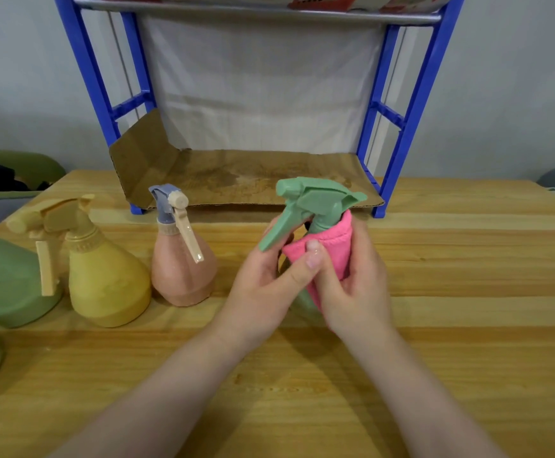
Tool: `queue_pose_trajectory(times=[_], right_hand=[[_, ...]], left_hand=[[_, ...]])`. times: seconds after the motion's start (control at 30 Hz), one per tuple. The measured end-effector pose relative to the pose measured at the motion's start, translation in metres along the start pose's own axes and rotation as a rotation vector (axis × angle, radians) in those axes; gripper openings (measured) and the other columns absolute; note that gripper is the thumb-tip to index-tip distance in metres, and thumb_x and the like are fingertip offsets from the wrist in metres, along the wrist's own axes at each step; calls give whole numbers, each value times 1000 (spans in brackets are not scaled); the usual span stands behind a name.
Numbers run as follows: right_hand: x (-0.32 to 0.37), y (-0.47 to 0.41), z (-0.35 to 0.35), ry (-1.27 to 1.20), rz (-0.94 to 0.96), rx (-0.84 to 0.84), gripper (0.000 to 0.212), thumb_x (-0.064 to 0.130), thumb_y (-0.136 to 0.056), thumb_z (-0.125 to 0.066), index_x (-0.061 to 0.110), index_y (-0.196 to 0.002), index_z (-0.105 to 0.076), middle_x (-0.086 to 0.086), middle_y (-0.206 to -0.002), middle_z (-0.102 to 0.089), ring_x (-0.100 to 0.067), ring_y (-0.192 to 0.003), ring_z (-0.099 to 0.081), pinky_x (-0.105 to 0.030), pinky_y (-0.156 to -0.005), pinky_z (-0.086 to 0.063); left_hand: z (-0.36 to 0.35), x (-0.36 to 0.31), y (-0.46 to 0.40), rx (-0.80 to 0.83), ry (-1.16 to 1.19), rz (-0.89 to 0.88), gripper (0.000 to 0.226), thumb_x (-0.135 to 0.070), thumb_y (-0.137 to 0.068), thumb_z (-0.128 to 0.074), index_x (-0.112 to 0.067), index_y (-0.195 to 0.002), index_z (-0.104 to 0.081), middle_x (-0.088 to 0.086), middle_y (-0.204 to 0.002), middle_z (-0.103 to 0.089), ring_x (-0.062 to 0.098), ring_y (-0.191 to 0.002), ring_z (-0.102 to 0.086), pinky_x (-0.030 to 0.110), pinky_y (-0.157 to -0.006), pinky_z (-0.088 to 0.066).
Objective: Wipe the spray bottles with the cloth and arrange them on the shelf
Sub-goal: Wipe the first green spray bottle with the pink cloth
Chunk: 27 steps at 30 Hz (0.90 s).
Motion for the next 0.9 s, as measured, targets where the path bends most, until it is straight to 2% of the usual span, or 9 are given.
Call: queue_pose_trajectory(times=[0.07, 0.1, 0.17, 0.3, 0.4, 0.6, 0.67, 0.77, 0.9], right_hand=[[3, 3, -3, 54, 38, -10, 40, 47, -93, -57, 17, -120, -55, 2, -108, -65, -18, -100, -63, -41, -83, -52], [5, 3, -6, 59, 47, -3, 41, 45, -94, -58, 15, -121, -55, 1, -110, -64, -19, -103, -62, -42, -84, -51], [4, 3, -8, 54, 51, 28, 40, 40, -94, -59, 15, -125, -54, 2, -114, -63, -16, -107, -61, -41, -88, -51], [-1, 3, -14, 47, 28, 125, 45, 42, -95, -55, 18, -132, -48, 5, -122, -60, -11, -114, -58, -38, -94, -50], [-6, 5, -19, 39, -4, 188, 45, 47, -94, -52, 29, -133, -41, 9, -125, -59, -4, -115, -57, -29, -95, -49], [-14, 7, -24, -78, -6, 274, 60, 43, -93, -54, 31, -147, -30, 4, -142, -52, -13, -132, -50, -41, -108, -43], [-14, 7, -23, -144, -10, 283, 61, 46, -95, -52, 27, -148, -29, 5, -145, -49, -13, -135, -46, -33, -110, -40], [-14, 8, -20, -249, -35, 282, 58, 41, -95, -46, 25, -147, -27, 8, -145, -45, -1, -134, -44, -14, -106, -34], [-20, 9, -18, -335, -110, 282, 53, 40, -93, -39, 27, -143, -31, 11, -141, -48, 5, -129, -46, -9, -102, -35]], left_hand=[[0, -2, 1, -68, 48, -5, 32, -24, -93, -58, -10, -121, -59, -16, -113, -71, -1, -112, -62, 14, -92, -47], [1, -2, 1, -108, 99, 1, 37, -31, -89, -55, -9, -119, -61, -13, -111, -73, 1, -110, -64, 14, -90, -48], [5, 0, 2, -176, 220, 41, 43, -41, -82, -56, -14, -115, -65, -3, -113, -73, 11, -113, -65, 19, -91, -49], [8, -2, 1, -191, 282, 51, 42, -38, -85, -55, -13, -117, -65, 6, -119, -71, 21, -118, -63, 27, -99, -49], [10, -6, -1, -163, 270, 28, 36, -37, -88, -55, -17, -116, -68, 3, -118, -71, 18, -117, -63, 28, -101, -48], [22, -12, -2, -237, 331, 13, 46, -41, -86, -54, -10, -118, -62, 3, -114, -71, 15, -111, -65, 27, -94, -51], [26, -15, -4, -273, 342, -7, 47, -46, -86, -51, -14, -118, -63, 2, -118, -69, 14, -114, -63, 28, -98, -49], [33, -18, -6, -317, 364, -44, 45, -50, -88, -47, -22, -118, -65, 1, -125, -66, 15, -124, -56, 33, -105, -43], [36, -18, -7, -321, 403, -46, 41, -48, -92, -41, -27, -117, -66, -3, -124, -66, 15, -124, -56, 30, -100, -46]])
Point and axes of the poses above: each hand's wrist, its own y-axis away from the middle knuckle, its own z-axis out of the back of the hand, x = y × z, the point moved 7 cm from there along -y, towards the middle knuckle
